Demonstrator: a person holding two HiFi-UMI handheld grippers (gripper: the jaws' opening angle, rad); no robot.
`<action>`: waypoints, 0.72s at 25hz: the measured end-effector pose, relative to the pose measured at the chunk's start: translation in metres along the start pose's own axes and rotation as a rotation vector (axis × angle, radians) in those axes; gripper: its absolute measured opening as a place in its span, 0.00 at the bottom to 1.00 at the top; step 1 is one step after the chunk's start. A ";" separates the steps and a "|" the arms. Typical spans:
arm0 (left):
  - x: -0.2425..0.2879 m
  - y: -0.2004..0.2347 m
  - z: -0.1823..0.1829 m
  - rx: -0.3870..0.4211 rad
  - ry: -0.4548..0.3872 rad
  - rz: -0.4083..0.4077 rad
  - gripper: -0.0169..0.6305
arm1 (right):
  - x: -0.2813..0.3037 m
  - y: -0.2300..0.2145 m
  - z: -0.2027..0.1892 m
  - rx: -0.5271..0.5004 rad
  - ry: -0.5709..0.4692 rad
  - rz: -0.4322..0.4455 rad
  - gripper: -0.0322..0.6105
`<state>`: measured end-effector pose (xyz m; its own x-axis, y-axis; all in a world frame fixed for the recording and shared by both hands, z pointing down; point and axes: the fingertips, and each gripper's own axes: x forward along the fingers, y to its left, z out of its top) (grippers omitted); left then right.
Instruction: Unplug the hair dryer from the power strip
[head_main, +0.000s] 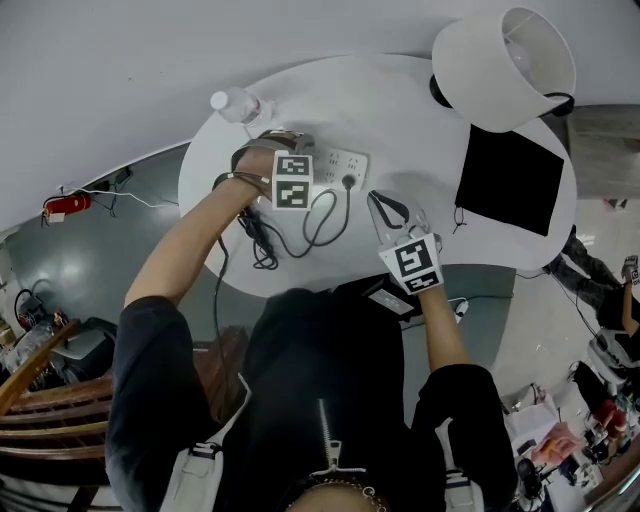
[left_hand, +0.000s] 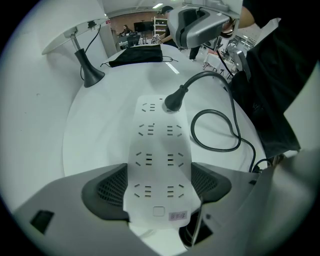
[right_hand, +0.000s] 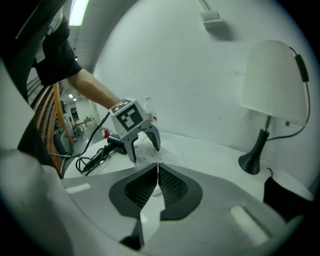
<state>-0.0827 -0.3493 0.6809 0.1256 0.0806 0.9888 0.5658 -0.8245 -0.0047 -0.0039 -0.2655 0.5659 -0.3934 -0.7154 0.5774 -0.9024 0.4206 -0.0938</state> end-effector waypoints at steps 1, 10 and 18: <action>0.000 0.001 0.000 0.000 0.002 0.001 0.62 | 0.003 0.001 -0.001 -0.042 0.002 0.013 0.06; 0.003 0.001 0.000 0.004 0.015 -0.031 0.62 | 0.032 0.013 -0.035 -0.385 0.112 0.093 0.21; 0.004 0.000 0.000 0.008 0.023 -0.042 0.62 | 0.058 0.029 -0.033 -0.565 0.081 0.126 0.27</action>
<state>-0.0821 -0.3494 0.6852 0.0831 0.1020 0.9913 0.5763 -0.8165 0.0357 -0.0477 -0.2765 0.6233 -0.4568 -0.6052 0.6520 -0.6072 0.7478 0.2687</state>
